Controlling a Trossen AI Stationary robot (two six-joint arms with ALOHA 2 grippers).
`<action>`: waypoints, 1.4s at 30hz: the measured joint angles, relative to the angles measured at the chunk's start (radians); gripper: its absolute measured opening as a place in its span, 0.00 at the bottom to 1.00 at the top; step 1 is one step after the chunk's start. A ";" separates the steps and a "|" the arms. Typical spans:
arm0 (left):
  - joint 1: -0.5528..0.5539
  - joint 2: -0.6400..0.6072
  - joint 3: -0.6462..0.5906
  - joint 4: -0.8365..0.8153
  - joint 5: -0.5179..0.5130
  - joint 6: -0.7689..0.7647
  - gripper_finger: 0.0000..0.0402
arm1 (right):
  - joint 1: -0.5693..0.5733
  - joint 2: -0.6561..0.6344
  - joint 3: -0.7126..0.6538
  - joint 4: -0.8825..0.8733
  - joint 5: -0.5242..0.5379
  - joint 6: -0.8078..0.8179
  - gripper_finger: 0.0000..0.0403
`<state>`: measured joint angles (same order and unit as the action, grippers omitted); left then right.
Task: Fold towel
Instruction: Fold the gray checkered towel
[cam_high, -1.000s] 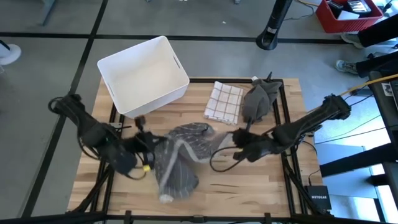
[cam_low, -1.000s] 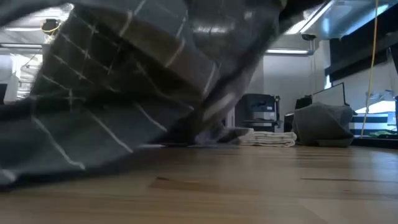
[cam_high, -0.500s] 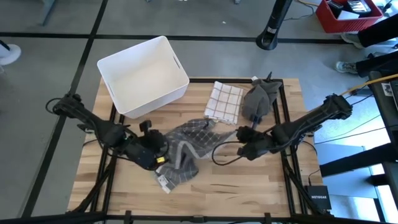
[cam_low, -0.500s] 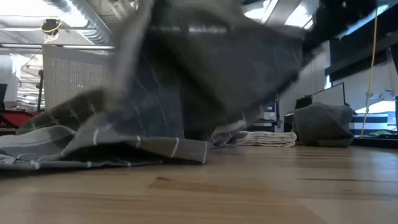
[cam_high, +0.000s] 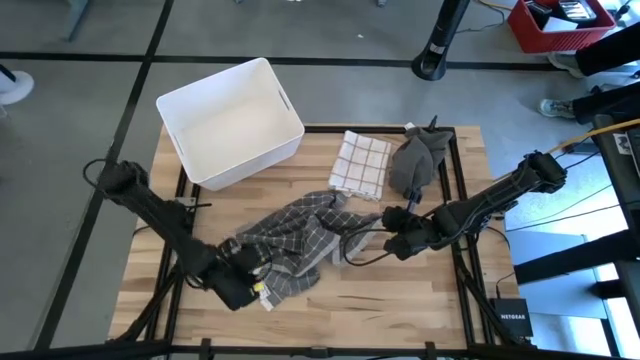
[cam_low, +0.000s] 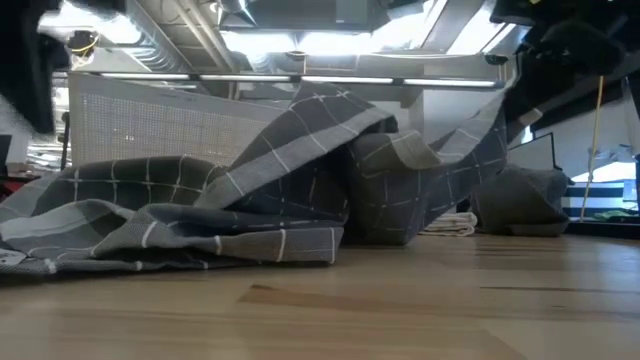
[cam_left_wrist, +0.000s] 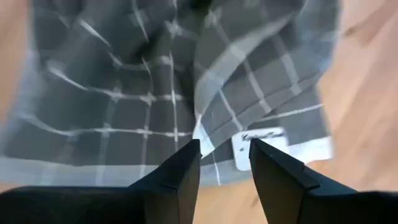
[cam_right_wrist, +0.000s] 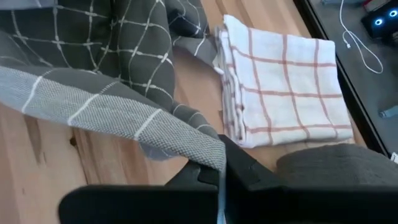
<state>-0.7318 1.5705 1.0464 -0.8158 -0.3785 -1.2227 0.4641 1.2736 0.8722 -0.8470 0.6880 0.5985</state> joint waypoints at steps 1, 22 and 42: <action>-0.001 0.023 -0.010 0.023 0.000 0.007 0.32 | 0.000 0.000 0.000 0.004 0.000 -0.001 0.00; 0.040 0.211 -0.022 0.161 -0.046 0.261 0.06 | 0.000 0.000 0.000 0.041 0.017 -0.005 0.00; 0.022 -0.028 0.701 -0.657 -0.529 0.467 0.00 | 0.000 -0.108 0.535 -0.069 0.332 -0.444 0.00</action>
<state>-0.7097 1.5425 1.7477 -1.4725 -0.9073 -0.7555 0.4641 1.1657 1.4068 -0.9162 1.0200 0.1546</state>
